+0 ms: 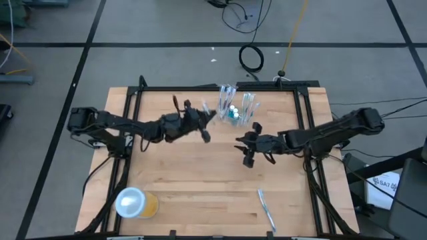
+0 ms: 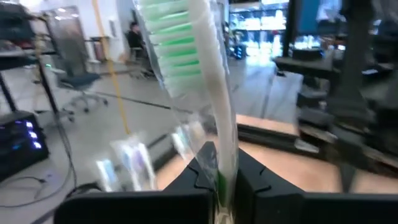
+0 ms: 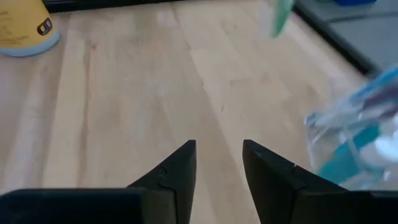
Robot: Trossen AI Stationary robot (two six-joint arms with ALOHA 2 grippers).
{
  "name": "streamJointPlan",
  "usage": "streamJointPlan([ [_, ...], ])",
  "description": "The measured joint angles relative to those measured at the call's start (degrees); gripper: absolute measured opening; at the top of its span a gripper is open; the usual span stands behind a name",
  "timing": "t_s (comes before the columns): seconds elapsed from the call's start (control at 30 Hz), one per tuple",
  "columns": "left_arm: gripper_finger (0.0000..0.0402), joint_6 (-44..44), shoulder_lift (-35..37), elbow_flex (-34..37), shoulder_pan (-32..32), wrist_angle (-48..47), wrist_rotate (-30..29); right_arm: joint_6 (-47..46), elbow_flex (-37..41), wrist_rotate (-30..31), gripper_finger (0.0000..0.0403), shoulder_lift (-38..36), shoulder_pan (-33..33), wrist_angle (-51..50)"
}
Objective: Pick & Place toothbrushing station
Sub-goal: Put the green toothbrush into the transparent organizer
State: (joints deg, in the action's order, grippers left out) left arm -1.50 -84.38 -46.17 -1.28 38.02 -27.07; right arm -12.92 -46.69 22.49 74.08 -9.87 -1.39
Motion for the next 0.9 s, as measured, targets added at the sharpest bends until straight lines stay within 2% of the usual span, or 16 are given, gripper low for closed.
streamJointPlan([
  [0.27,0.0013,-6.1,-6.59,0.0,-8.3,13.36,6.22,-10.57,5.17,-0.3,0.0125,-2.59,-1.51,-0.26],
  [0.4,0.0009,-7.72,-11.97,0.0,-12.56,20.07,9.69,-11.81,6.15,-4.74,0.0125,-2.68,-1.28,-0.18],
  [0.5,0.0011,-7.03,-14.86,-0.23,-15.45,22.17,13.3,-11.48,6.26,-7.82,0.0125,-2.68,-1.09,-0.19],
  [0.63,0.0009,-6.95,-17.57,-1.0,-17.87,22.11,14.67,-11.18,6.26,-7.71,0.0123,-2.68,-1.07,-0.16],
  [0.8,0.0009,-3.88,-20.55,-2.15,-19.61,21.97,23.92,-8.65,6.26,-7.69,0.0124,-2.68,-1.07,-0.16],
  [0.9,0.0011,-4.62,-22.08,-2.16,-19.54,21.67,22.65,-8.7,6.26,-7.7,0.0125,-2.68,-1.07,-0.11],
])
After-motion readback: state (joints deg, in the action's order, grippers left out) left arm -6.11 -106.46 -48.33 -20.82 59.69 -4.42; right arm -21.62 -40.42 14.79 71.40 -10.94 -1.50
